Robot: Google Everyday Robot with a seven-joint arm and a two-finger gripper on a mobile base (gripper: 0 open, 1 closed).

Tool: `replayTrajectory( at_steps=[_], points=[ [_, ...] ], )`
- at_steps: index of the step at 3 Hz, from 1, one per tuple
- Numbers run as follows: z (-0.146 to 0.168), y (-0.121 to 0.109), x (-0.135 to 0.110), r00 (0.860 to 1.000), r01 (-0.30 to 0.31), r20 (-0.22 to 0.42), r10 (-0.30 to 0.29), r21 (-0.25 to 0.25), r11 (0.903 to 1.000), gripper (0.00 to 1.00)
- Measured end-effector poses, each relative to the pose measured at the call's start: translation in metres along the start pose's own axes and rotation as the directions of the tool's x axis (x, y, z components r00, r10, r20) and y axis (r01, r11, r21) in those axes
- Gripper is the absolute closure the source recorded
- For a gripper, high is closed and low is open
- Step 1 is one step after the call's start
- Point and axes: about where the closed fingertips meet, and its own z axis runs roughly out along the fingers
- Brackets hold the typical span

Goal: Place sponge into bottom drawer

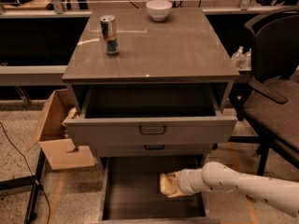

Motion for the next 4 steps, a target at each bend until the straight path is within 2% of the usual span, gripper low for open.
replayTrajectory(
  at_steps=[2, 4],
  points=[
    [0.058, 0.008, 0.032, 0.999, -0.013, -0.04, 0.012, -0.023, 0.9996, 1.0],
    [0.104, 0.011, 0.056, 0.996, -0.005, -0.091, -0.002, -0.08, 0.9968, 1.0]
  ],
)
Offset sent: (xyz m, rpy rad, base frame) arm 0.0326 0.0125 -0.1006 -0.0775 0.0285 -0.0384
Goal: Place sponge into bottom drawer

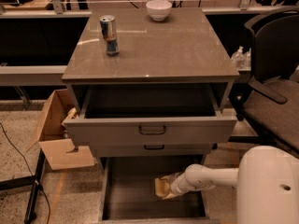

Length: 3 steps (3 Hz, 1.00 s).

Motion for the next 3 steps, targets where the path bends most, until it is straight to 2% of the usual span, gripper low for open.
replayTrajectory(
  at_steps=[1, 2, 3],
  points=[
    [0.017, 0.009, 0.001, 1.0, -0.01, -0.007, 0.01, -0.017, 0.9998, 0.74],
    [0.02, 0.009, 0.005, 1.0, -0.017, -0.021, 0.017, -0.013, 0.9998, 0.52],
    [0.024, 0.008, 0.018, 0.999, -0.015, -0.031, 0.016, 0.018, 0.9997, 0.29]
  ],
)
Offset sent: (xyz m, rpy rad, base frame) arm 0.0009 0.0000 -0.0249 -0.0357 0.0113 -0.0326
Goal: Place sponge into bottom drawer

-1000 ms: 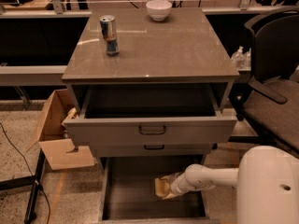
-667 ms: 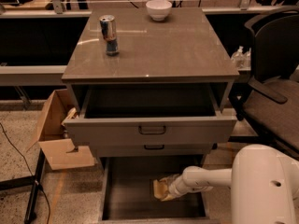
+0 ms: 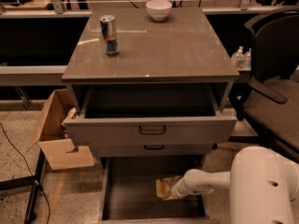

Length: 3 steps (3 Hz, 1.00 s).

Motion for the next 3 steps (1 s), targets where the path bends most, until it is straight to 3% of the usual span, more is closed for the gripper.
replayTrajectory(
  at_steps=[1, 2, 3],
  points=[
    [0.002, -0.003, 0.006, 1.0, 0.002, -0.001, -0.002, 0.035, 0.9994, 0.06],
    [-0.002, -0.011, 0.007, 0.999, -0.029, 0.033, 0.027, 0.064, 0.9975, 0.08],
    [-0.018, -0.021, 0.003, 0.989, -0.109, 0.112, 0.097, 0.105, 0.9886, 0.3]
  ],
)
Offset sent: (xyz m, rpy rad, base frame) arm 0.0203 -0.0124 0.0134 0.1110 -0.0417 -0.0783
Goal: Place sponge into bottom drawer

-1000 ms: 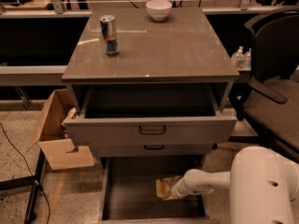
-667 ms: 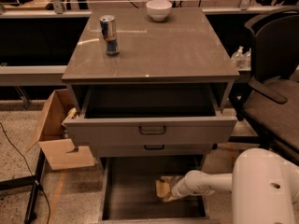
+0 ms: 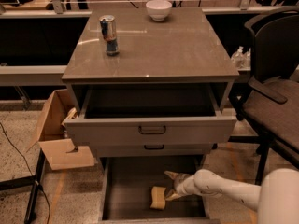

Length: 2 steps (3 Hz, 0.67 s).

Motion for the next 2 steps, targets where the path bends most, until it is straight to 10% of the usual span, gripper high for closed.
replayTrajectory(
  at_steps=[2],
  points=[
    [-0.109, -0.029, 0.017, 0.972, -0.19, 0.165, 0.165, 0.151, 0.9701, 0.77]
  ],
)
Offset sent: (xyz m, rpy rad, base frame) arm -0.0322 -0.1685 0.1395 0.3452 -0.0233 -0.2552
